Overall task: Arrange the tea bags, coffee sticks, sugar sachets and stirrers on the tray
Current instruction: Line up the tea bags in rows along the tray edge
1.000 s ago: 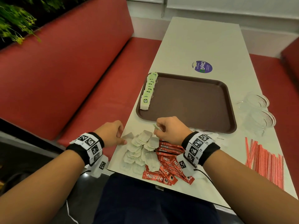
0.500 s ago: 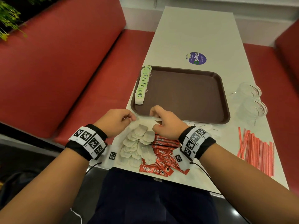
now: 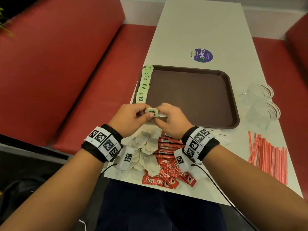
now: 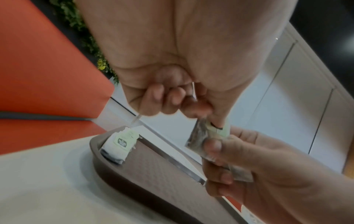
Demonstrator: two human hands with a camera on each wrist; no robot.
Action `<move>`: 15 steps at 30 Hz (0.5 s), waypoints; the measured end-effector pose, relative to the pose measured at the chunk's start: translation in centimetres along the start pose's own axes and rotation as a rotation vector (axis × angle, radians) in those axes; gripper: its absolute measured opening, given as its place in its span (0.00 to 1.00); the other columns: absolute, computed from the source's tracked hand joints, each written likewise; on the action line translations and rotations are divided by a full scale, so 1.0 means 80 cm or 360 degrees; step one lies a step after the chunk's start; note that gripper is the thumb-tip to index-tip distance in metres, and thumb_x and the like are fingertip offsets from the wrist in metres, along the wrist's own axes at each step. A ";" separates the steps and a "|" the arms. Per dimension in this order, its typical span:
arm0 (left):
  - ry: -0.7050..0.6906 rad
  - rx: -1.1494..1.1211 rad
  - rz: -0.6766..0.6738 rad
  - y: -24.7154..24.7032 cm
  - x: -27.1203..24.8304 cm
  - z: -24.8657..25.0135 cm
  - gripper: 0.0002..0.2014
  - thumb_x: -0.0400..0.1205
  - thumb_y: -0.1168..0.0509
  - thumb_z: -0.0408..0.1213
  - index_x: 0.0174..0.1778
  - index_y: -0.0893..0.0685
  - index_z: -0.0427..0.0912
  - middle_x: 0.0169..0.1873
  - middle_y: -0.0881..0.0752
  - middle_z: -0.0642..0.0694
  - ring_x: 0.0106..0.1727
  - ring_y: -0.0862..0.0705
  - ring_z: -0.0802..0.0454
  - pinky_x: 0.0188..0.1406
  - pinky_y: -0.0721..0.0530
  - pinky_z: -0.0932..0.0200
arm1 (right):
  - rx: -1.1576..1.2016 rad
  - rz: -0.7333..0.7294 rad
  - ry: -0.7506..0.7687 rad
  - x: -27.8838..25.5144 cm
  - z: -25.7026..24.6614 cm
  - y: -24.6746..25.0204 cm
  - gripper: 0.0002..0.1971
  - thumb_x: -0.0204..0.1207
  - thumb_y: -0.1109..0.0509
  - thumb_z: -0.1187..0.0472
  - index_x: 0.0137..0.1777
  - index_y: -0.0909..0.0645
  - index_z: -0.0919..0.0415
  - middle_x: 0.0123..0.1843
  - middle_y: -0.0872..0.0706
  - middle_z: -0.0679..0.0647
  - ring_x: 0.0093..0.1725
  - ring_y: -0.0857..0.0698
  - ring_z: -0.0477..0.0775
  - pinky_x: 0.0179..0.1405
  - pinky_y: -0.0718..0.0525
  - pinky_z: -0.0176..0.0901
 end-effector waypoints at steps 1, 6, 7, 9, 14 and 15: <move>-0.0040 0.0055 0.0038 0.001 0.004 -0.001 0.05 0.82 0.29 0.42 0.49 0.11 0.59 0.37 0.15 0.46 0.37 0.19 0.49 0.40 0.18 0.47 | 0.0014 0.0004 0.0001 0.001 0.002 0.000 0.03 0.78 0.27 0.59 0.48 0.13 0.57 0.41 0.19 0.52 0.42 0.18 0.52 0.45 0.18 0.52; -0.0190 0.0126 0.0039 0.007 0.020 0.003 0.04 0.80 0.26 0.39 0.47 0.07 0.51 0.43 0.12 0.53 0.45 0.14 0.55 0.47 0.16 0.53 | 0.0107 0.0005 -0.0063 0.007 0.012 0.002 0.02 0.79 0.26 0.59 0.48 0.11 0.54 0.42 0.17 0.52 0.44 0.17 0.48 0.46 0.19 0.43; -0.0191 0.0147 0.0031 0.007 0.023 0.001 0.04 0.80 0.26 0.38 0.47 0.07 0.51 0.42 0.11 0.54 0.45 0.13 0.55 0.48 0.15 0.52 | 0.0111 -0.0015 -0.0074 0.009 0.012 0.002 0.02 0.79 0.26 0.59 0.47 0.12 0.54 0.42 0.17 0.51 0.44 0.17 0.48 0.46 0.20 0.42; -0.0114 0.0151 0.0055 0.011 0.029 -0.007 0.05 0.81 0.27 0.39 0.48 0.07 0.51 0.41 0.09 0.56 0.45 0.12 0.57 0.49 0.14 0.51 | 0.0087 -0.0039 -0.0101 0.013 0.012 0.002 0.02 0.80 0.27 0.59 0.49 0.12 0.54 0.44 0.16 0.50 0.44 0.17 0.48 0.46 0.20 0.41; 0.0279 0.0314 0.0241 0.040 0.056 -0.046 0.07 0.85 0.34 0.39 0.54 0.10 0.48 0.40 0.09 0.52 0.45 0.12 0.53 0.51 0.16 0.56 | 0.0235 -0.0163 -0.0380 0.021 0.018 0.009 0.10 0.81 0.36 0.65 0.59 0.25 0.54 0.38 0.22 0.44 0.32 0.24 0.47 0.35 0.25 0.36; 0.0350 0.0379 0.0202 0.043 0.061 -0.053 0.07 0.85 0.34 0.40 0.53 0.10 0.49 0.39 0.09 0.52 0.44 0.13 0.54 0.50 0.17 0.57 | 0.0290 -0.0171 -0.0414 0.021 0.019 0.012 0.08 0.80 0.37 0.68 0.56 0.28 0.57 0.35 0.24 0.45 0.30 0.28 0.46 0.34 0.26 0.38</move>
Point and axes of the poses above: each hand's wrist, its own x-axis towards the middle knuckle, its own y-axis out of the back of the hand, z = x × y, the point moved 3 cm from there along x, towards the middle knuckle
